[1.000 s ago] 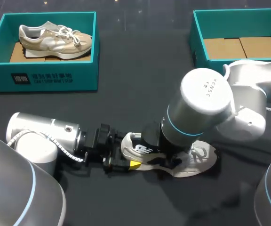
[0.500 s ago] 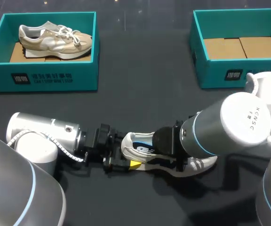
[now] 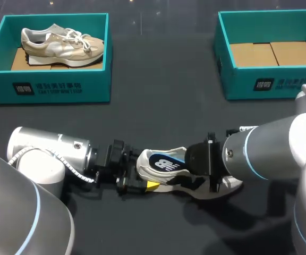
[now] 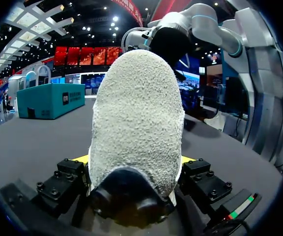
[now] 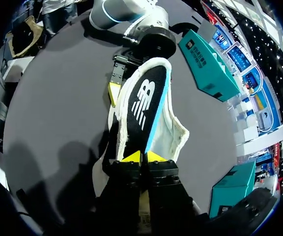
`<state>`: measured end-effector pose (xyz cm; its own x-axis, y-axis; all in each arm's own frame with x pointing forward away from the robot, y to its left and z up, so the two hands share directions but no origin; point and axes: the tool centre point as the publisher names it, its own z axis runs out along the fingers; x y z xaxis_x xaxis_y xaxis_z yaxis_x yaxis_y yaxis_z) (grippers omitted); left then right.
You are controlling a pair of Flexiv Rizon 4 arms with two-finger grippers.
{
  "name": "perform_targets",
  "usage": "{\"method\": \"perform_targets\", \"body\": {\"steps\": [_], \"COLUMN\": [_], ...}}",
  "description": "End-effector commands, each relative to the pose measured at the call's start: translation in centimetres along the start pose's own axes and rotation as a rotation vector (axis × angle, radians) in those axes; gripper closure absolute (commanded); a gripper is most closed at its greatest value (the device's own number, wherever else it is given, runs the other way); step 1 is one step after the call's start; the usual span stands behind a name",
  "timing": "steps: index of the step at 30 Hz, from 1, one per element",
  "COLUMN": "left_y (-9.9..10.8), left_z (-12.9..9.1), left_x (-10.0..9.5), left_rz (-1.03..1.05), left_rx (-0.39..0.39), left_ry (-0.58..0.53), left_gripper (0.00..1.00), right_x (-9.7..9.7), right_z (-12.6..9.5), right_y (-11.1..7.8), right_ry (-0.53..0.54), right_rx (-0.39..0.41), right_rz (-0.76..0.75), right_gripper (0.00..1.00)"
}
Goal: Take the shoe out of the shoebox, open the shoe tongue, remove and reinsert the insole, then place the shoe into the shoebox
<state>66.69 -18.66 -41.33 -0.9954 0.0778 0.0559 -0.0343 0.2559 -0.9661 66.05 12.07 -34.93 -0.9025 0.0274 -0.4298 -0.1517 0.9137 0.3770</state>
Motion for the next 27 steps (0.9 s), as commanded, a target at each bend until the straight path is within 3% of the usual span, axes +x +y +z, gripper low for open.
{"method": "perform_targets", "body": {"steps": [1,19,27], "left_y": [0.2,0.2,0.2], "left_z": [0.2,0.2,0.2], "left_x": [-0.2,-0.2,-0.2], "left_rz": [0.0,0.0,0.0], "left_rx": [-0.002,-0.002,-0.002], "left_ry": [-0.002,-0.002,-0.002], "left_gripper": [1.0,1.0,1.0], "right_x": [-0.8,-2.6,-2.7], "right_z": [-0.7,-0.4,-0.5], "right_y": [-0.1,5.2,6.0], "right_ry": [0.014,0.158,0.233], "right_rx": [-0.027,-0.007,0.063], "right_rz": [-0.027,-0.193,-0.102], "right_gripper": [1.0,1.0,0.98]}}
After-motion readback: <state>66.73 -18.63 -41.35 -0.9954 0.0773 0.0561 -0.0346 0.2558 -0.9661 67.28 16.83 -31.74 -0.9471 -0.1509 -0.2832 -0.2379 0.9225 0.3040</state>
